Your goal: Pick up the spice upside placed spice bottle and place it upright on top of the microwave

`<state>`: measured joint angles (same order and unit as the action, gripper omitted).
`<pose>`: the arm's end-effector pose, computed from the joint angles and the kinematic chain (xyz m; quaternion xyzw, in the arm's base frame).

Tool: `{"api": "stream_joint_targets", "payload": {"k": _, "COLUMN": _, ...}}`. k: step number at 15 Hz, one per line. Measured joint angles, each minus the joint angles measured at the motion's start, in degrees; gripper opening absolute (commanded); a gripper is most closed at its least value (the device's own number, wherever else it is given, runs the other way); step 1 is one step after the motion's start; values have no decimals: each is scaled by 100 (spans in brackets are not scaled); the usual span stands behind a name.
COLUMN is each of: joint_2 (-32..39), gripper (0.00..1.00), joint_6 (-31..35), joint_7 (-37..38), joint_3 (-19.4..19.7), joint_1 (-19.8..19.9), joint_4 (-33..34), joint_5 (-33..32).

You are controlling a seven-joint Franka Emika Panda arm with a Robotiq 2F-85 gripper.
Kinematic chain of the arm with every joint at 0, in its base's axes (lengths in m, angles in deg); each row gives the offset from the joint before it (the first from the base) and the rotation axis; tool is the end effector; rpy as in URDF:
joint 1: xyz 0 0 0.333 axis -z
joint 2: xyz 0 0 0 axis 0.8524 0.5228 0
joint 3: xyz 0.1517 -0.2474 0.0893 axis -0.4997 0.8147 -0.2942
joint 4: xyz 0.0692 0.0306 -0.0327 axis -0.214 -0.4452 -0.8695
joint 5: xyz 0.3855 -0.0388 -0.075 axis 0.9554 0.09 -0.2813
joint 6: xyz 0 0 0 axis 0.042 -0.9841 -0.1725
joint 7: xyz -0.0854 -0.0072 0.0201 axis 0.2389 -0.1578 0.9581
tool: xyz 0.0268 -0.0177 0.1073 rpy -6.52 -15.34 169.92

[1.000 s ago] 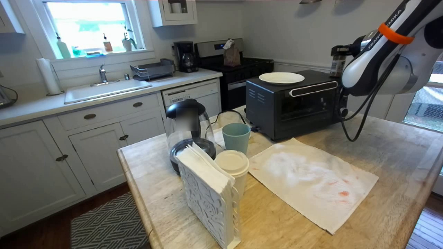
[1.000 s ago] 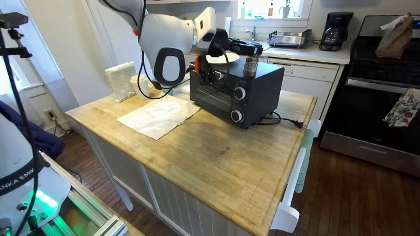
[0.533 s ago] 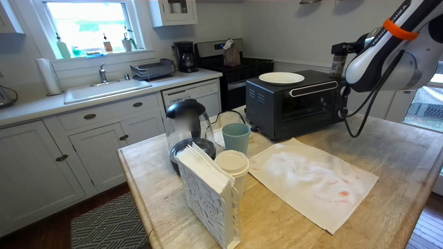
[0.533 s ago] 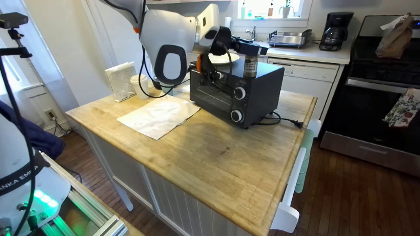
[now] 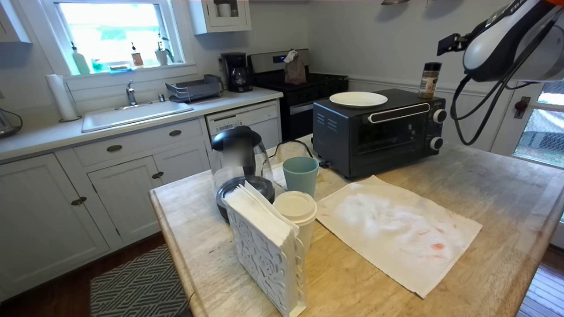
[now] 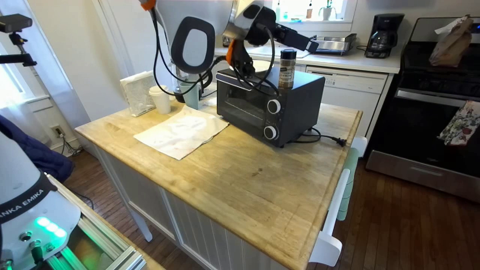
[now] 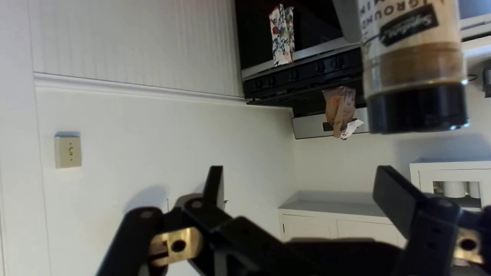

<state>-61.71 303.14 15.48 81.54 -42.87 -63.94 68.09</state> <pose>0.4578 -0.3135 0.3872 0.7509 -0.3236 0.5486 0.1745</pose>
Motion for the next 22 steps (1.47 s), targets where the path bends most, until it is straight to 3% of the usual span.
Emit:
{"api": "stream_joint_targets", "payload": {"k": 5, "joint_2": -484, "gripper": 100, "joint_6": -871, "joint_7": 0, "joint_3": 51, "joint_1": 32, "joint_4": -92, "joint_5": -105}}
{"api": "stream_joint_targets", "payload": {"k": 10, "joint_2": -1148, "gripper": 100, "joint_6": -2287, "joint_7": 15, "joint_3": 89, "joint_1": 277, "joint_4": -118, "joint_5": -979}}
{"api": "stream_joint_targets", "payload": {"k": 16, "joint_2": -1824, "gripper": 100, "joint_6": -3359, "joint_7": -658, "joint_3": 424, "joint_1": 407, "joint_4": -117, "joint_5": -1138}}
{"api": "stream_joint_targets", "payload": {"k": 22, "joint_2": -2371, "gripper": 100, "joint_6": -4572, "joint_7": -1498, "joint_3": 900, "joint_1": 92, "joint_4": -117, "joint_5": -1015}}
